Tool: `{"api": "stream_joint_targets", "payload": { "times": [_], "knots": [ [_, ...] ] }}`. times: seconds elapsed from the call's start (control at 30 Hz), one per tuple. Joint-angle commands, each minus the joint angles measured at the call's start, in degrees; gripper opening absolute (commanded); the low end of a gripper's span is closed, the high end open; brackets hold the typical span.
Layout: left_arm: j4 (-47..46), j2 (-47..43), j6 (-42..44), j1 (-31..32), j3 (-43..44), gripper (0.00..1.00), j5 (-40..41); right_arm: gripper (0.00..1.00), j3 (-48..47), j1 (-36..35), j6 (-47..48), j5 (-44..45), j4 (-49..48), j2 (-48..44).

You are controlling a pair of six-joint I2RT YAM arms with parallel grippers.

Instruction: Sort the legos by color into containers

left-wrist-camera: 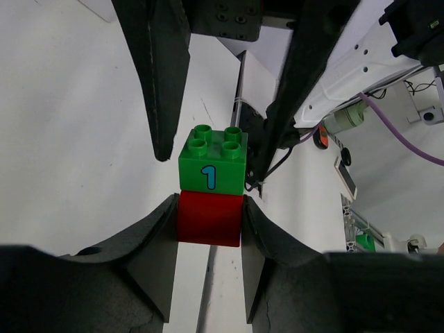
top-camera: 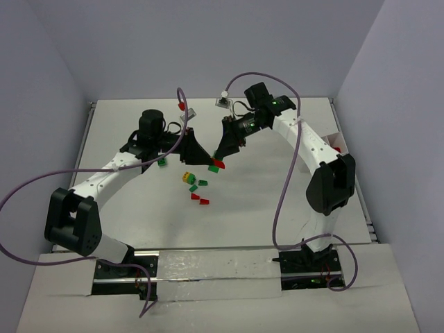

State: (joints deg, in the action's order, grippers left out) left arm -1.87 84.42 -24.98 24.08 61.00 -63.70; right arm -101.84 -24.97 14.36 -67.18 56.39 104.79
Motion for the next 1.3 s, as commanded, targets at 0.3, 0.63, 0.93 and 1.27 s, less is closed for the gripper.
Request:
{"api": "stream_joint_targets", "payload": {
  "times": [0.3, 0.63, 0.93, 1.27],
  "knots": [
    [4.3, -1.5, 5.6, 0.4, 1.9, 0.00, 0.2, 0.00, -3.7, 3.5, 3.2, -2.3, 4.7, 0.5],
    [7.1, -1.7, 9.5, 0.7, -1.9, 0.00, 1.9, 0.00, -5.8, 21.9, -5.8, 4.5, -2.5, -2.8],
    [10.0, 0.4, 10.4, 1.0, 2.5, 0.00, 20.6, 0.00, 9.6, 24.5, 7.9, 60.2, -9.4, -9.6],
    [10.4, 1.9, 8.5, 1.0, 5.7, 0.00, 26.4, 0.07, 15.6, 26.7, 8.7, 71.8, -15.0, -5.6]
  ]
}}
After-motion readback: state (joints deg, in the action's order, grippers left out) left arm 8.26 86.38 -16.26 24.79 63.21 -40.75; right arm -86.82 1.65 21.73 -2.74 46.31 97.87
